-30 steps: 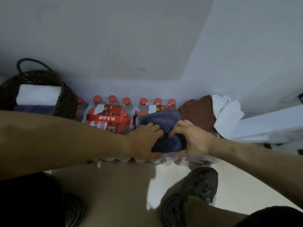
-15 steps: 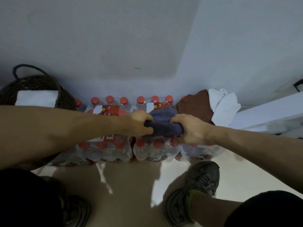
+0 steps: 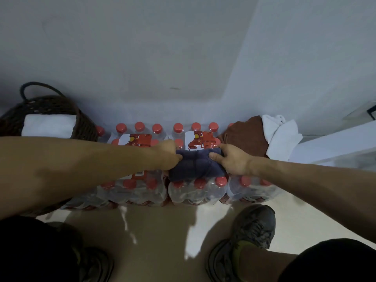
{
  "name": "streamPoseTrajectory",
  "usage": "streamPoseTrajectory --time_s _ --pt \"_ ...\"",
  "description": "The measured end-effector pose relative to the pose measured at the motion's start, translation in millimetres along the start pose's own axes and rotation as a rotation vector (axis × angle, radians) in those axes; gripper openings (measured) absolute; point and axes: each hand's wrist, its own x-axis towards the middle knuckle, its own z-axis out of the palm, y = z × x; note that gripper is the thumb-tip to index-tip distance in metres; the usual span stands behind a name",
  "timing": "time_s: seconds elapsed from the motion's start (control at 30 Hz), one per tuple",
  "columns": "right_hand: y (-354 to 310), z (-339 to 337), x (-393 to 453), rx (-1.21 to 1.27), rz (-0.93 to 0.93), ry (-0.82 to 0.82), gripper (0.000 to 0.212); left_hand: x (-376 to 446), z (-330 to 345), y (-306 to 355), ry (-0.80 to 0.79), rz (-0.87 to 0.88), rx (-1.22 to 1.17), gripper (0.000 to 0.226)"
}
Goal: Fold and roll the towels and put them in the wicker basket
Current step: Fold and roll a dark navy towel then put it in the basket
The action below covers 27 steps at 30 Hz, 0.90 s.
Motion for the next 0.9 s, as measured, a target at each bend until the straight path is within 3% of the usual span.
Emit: streamPoseTrajectory --time_s 0.07,0.13,0.27,0.43,0.6,0.67,0.8,0.9 --pt "-3 4 3 -0.079 -0.007 0.069 0.030 1 2 3 0.042 -0.039 0.050 0.025" --pt "-5 4 2 0.008 0.022 0.086 0.034 2 5 2 0.088 -0.045 0.063 0.028" --pt "-7 0 -8 0.152 0.027 0.020 0.068 -3 2 -10 0.165 -0.034 -0.097 0.027" --pt "-11 -18 -10 0.522 0.004 0.023 0.029 -14 -25 -15 0.334 0.046 -0.365 0.025" --pt "-42 -46 -9 0.741 -0.130 0.178 0.057 -35 -57 2 0.415 0.321 -0.567 0.023" --pt "-55 -56 -12 0.699 -0.192 0.301 0.044 -42 -67 4 0.496 0.413 -0.475 0.020" --pt "-75 -78 -23 0.275 -0.468 0.525 0.017 -53 -86 3 0.799 0.558 -0.334 0.012" --pt "-76 -81 -31 0.221 -0.541 0.555 0.016 -54 -87 -2 0.792 0.620 -0.274 0.015"
